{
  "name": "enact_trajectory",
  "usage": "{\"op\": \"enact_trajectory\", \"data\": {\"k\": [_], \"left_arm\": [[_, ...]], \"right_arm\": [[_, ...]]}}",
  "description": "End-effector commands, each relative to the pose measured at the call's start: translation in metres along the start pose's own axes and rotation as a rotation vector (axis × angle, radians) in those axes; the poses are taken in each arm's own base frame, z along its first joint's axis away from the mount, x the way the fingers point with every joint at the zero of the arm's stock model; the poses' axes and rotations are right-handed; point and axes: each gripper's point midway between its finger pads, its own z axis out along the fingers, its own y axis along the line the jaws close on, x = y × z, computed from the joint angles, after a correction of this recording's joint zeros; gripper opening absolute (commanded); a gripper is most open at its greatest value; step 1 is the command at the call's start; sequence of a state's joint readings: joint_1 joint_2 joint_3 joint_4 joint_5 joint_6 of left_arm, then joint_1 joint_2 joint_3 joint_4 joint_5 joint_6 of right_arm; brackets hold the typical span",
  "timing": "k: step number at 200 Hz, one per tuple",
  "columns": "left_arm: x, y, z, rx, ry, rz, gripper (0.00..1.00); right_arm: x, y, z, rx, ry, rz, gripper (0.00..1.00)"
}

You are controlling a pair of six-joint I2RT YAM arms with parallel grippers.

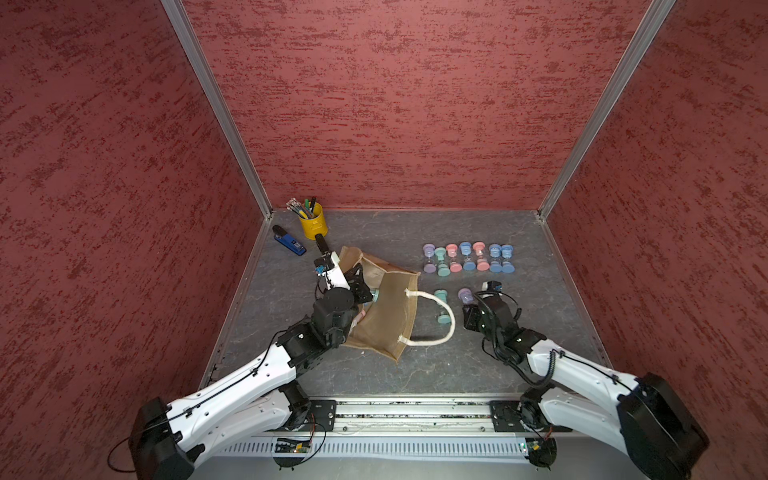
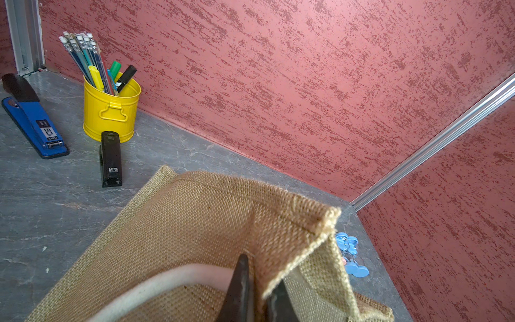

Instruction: 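Stand the lilac 10 timer beside the teal timer and open the right gripper, then reach the right gripper back into the bag while the left holds the rim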

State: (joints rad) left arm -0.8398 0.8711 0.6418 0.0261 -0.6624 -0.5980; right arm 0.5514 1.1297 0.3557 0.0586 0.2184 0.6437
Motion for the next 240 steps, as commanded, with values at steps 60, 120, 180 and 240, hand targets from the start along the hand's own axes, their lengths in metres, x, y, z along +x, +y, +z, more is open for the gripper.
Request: {"op": "enact_trajectory", "data": {"k": [60,120,180,240], "left_arm": [[0.0,0.002,-0.001,0.002,0.004,-0.017,0.0],[0.001,0.0,0.002,0.008,0.006,-0.017,0.0],[0.003,0.002,0.0,0.01,0.013,-0.02,0.0],[0.006,-0.001,0.002,0.023,0.029,-0.007,0.0]], "right_arm": [[0.004,0.011,0.019,-0.105,-0.051,0.054,0.45],[0.018,0.004,0.017,-0.105,-0.024,0.076,0.59],[-0.026,0.016,-0.023,-0.148,-0.126,0.141,0.69],[-0.086,0.1,-0.099,-0.593,-0.23,0.101,0.65]]}}
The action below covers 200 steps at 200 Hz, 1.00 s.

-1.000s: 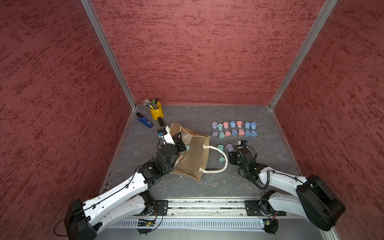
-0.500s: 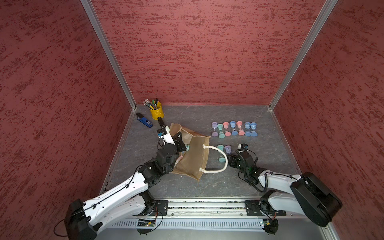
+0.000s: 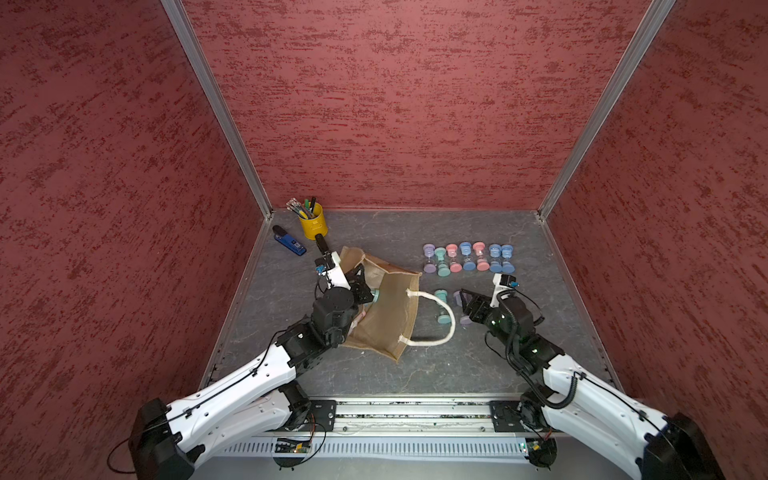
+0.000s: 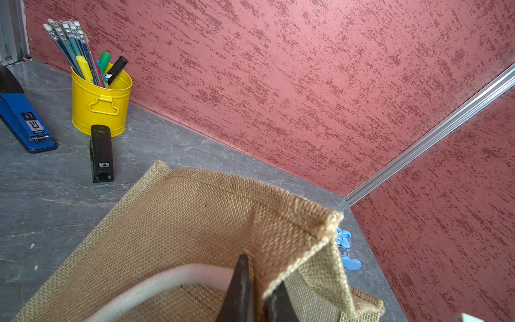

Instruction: 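Reach the right gripper back into the bag while the left holds the rim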

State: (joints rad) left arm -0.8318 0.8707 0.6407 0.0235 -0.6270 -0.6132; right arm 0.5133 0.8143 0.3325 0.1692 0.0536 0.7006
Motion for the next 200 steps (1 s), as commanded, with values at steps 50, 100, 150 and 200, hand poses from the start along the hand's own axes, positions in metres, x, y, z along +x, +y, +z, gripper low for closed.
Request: {"op": "enact_trajectory", "data": {"k": [50,100,150,200], "left_arm": [[0.003,-0.001,0.003,0.006,0.012,0.011,0.0],[-0.001,-0.008,0.002,0.027,0.029,0.031,0.0],[-0.007,-0.03,-0.007,0.156,0.037,0.054,0.0],[-0.007,-0.064,-0.027,0.415,0.01,0.069,0.0]], "right_arm": [[-0.004,0.172,-0.029,-0.443,0.055,-0.214,0.56],[0.104,0.211,0.005,-0.384,0.236,-0.572,0.43],[0.17,0.191,0.047,-0.271,0.374,-0.607,0.4],[0.184,0.168,0.088,-0.116,0.395,-0.306,0.5]]}}
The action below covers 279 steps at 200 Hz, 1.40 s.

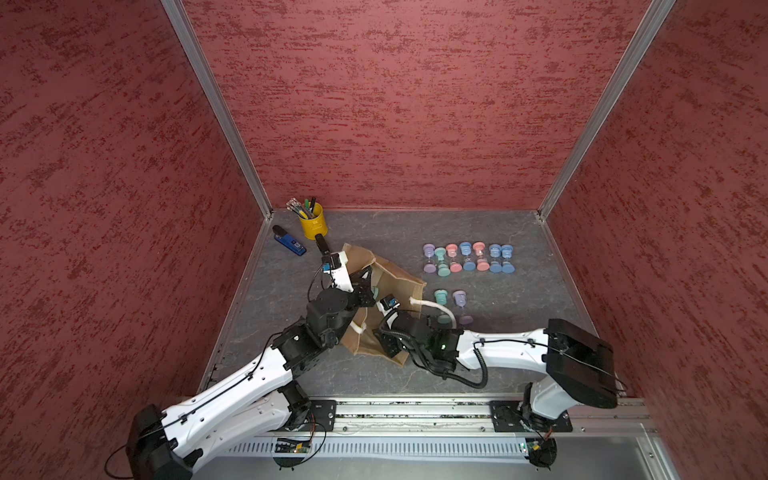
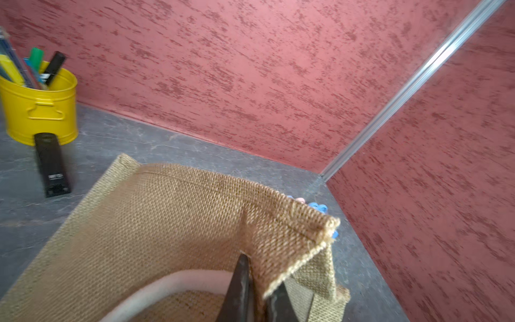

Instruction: 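Reach the right gripper back into the bag while the left holds the rim, then grasp a pink timer inside the bag with the right gripper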

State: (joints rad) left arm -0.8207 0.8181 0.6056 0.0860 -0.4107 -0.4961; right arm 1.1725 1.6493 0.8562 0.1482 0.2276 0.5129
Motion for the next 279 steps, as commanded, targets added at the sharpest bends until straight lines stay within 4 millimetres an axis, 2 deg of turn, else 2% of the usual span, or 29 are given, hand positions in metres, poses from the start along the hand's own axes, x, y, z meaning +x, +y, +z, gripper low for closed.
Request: {"op": "enact_trajectory", "data": {"k": [1,22,40,62,91,111,116,137,139,142,152,165,221,237,255,279], "left_arm": [[-0.017,-0.037,-0.01,0.212,-0.063,0.011,0.0],[-0.013,-0.048,-0.016,0.304,-0.073,0.031,0.0],[-0.005,-0.048,-0.02,0.336,-0.076,0.036,0.0],[0.003,-0.046,-0.021,0.353,-0.068,0.048,0.0],[0.011,-0.048,-0.024,0.392,-0.05,0.048,0.0],[0.014,-0.049,-0.025,0.403,-0.04,0.052,0.0],[0.015,-0.048,-0.025,0.401,-0.039,0.051,0.0],[0.019,-0.046,-0.024,0.394,-0.033,0.05,0.0],[0.02,-0.046,-0.024,0.393,-0.033,0.05,0.0],[0.02,-0.045,-0.024,0.391,-0.033,0.05,0.0],[0.02,-0.044,-0.023,0.386,-0.034,0.049,0.0],[0.021,-0.043,-0.023,0.38,-0.034,0.053,0.0],[0.024,-0.039,-0.02,0.334,-0.035,0.093,0.0],[0.024,-0.039,-0.018,0.321,-0.035,0.102,0.0],[0.025,-0.041,-0.018,0.327,-0.037,0.098,0.0],[0.026,-0.042,-0.016,0.335,-0.039,0.074,0.0]], "right_arm": [[-0.025,-0.014,0.012,0.041,-0.077,0.238,0.51],[-0.024,-0.031,0.023,0.006,-0.082,0.466,0.52],[-0.034,-0.029,0.029,-0.111,-0.118,0.592,0.56],[-0.054,-0.012,0.028,-0.176,-0.207,0.52,0.6],[-0.061,-0.02,0.035,-0.087,-0.243,0.488,0.62],[-0.037,-0.042,0.055,0.099,-0.121,0.548,0.63],[-0.039,-0.041,0.058,0.098,-0.123,0.549,0.63],[-0.025,-0.047,0.067,0.124,-0.093,0.541,0.63],[-0.017,-0.041,0.069,0.096,-0.049,0.553,0.63],[-0.021,-0.03,0.07,0.036,-0.041,0.669,0.63],[-0.02,-0.026,0.073,0.032,-0.021,0.688,0.63],[-0.019,-0.026,0.071,0.036,-0.014,0.713,0.63],[-0.02,-0.043,0.036,0.122,-0.029,0.79,0.67],[-0.013,-0.046,0.03,0.127,-0.018,0.825,0.67],[-0.008,-0.04,0.032,0.115,0.023,0.845,0.67],[0.0,-0.031,0.048,0.094,0.085,0.888,0.67]]}}
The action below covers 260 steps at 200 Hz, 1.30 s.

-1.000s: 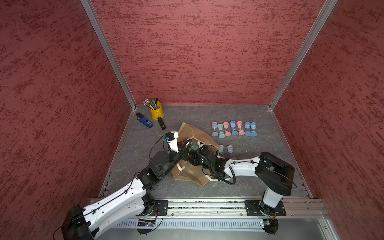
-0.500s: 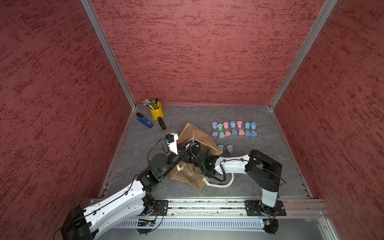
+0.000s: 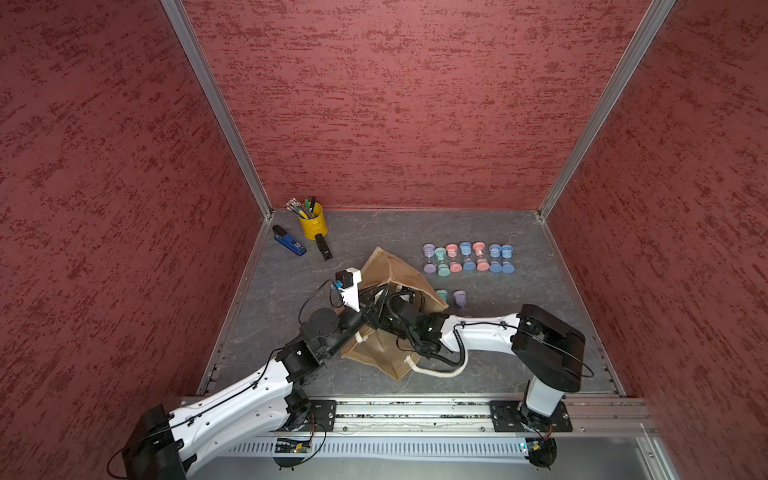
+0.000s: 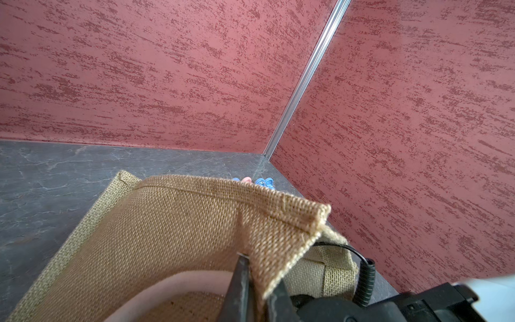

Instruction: 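Grasp a pink timer inside the bag with the right gripper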

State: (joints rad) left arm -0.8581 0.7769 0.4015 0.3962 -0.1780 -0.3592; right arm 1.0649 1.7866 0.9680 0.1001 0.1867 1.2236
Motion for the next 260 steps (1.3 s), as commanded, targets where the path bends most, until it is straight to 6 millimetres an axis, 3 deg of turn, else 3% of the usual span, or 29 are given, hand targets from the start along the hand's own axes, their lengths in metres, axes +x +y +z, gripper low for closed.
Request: {"op": "enact_trajectory", "data": {"k": [1,42,69,100,119,132,146,169,182,201,212,228,260], "left_arm": [[-0.012,-0.008,0.002,0.029,-0.051,-0.014,0.0],[-0.014,-0.017,0.005,0.066,-0.058,-0.061,0.0],[-0.012,-0.02,0.002,0.081,-0.057,-0.091,0.0],[-0.014,-0.024,-0.001,0.104,-0.063,-0.119,0.0],[-0.019,-0.03,-0.005,0.135,-0.079,-0.132,0.0],[-0.024,-0.035,-0.008,0.163,-0.087,-0.129,0.0],[-0.029,-0.041,-0.011,0.189,-0.092,-0.123,0.0],[-0.031,-0.045,-0.014,0.211,-0.09,-0.112,0.0],[-0.032,-0.046,-0.015,0.213,-0.092,-0.11,0.0],[-0.035,-0.047,-0.017,0.223,-0.105,-0.119,0.0],[-0.038,-0.048,-0.019,0.228,-0.115,-0.127,0.0],[-0.041,-0.048,-0.02,0.226,-0.124,-0.127,0.0],[-0.046,-0.04,-0.021,0.184,-0.135,-0.099,0.0]], "right_arm": [[0.01,0.0,0.012,0.016,0.064,0.128,0.67],[0.016,0.014,0.043,-0.092,0.134,0.262,0.66],[0.008,0.007,0.058,-0.105,0.106,0.318,0.66],[0.013,-0.012,0.085,-0.045,0.123,0.324,0.65],[0.011,-0.011,0.096,-0.074,0.097,0.268,0.55],[0.004,0.0,0.095,-0.163,0.054,0.209,0.48],[-0.003,0.014,0.09,-0.247,0.018,0.158,0.47],[-0.009,0.036,0.082,-0.335,-0.003,0.096,0.57],[-0.008,0.035,0.084,-0.318,-0.002,0.093,0.64],[-0.007,0.028,0.087,-0.31,-0.007,0.118,0.66],[-0.011,0.035,0.081,-0.388,-0.036,0.123,0.66],[-0.016,0.054,0.068,-0.519,-0.082,0.052,0.59],[-0.018,0.056,0.066,-0.468,-0.101,-0.085,0.43]]}}
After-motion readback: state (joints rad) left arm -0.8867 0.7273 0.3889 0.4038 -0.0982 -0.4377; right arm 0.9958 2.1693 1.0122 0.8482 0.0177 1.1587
